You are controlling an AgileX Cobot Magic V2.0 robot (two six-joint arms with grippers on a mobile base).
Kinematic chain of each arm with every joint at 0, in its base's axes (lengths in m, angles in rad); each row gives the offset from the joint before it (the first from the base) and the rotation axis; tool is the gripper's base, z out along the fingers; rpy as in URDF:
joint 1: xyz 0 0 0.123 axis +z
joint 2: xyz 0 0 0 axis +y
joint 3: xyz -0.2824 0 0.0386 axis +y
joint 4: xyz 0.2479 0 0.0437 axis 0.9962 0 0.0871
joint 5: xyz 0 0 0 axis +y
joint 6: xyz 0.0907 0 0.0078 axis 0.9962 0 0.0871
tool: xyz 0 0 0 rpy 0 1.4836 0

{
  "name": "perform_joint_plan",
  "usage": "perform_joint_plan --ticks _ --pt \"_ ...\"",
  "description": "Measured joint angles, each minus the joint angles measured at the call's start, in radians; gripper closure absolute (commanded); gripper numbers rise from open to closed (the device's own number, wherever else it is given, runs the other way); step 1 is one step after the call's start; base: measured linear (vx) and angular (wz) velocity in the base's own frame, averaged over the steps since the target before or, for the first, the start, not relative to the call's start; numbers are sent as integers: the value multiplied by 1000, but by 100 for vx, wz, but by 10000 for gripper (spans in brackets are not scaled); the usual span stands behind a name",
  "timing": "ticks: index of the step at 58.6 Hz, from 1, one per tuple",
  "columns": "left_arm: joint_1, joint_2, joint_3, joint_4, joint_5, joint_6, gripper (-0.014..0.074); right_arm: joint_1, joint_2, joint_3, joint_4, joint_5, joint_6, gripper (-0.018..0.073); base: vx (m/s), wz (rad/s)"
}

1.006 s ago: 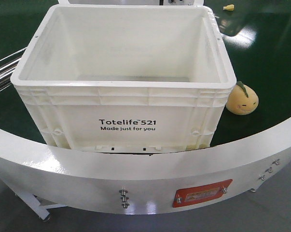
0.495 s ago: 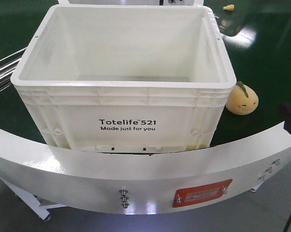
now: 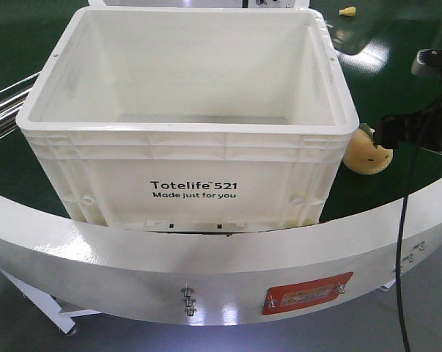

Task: Place moving items into box and shelve
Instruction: 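Grasp the yellow plush toy on the conveyor with the right gripper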

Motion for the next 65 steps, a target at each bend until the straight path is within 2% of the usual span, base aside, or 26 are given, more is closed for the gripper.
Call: perform_joint_plan --ticks 15,26,33,45,51,57,65 --pt "0 0 0 0 0 0 94 0 254 -151 27 0 -4 -113 0 0" --pt "0 0 0 0 0 0 93 2 367 -227 123 36 -103 -85 0 0" --pt "0 0 0 0 0 0 93 4 386 -240 147 63 -137 -8 0 0" --pt "0 0 0 0 0 0 93 4 386 -243 150 79 -148 211 0 0" --pt "0 0 0 0 0 0 93 4 384 -243 149 80 -148 286 0 0" --pt "0 0 0 0 0 1 93 4 362 -243 141 86 -148 316 0 0" --pt "0 0 0 0 0 7 93 4 280 -252 108 102 -149 306 0 0"
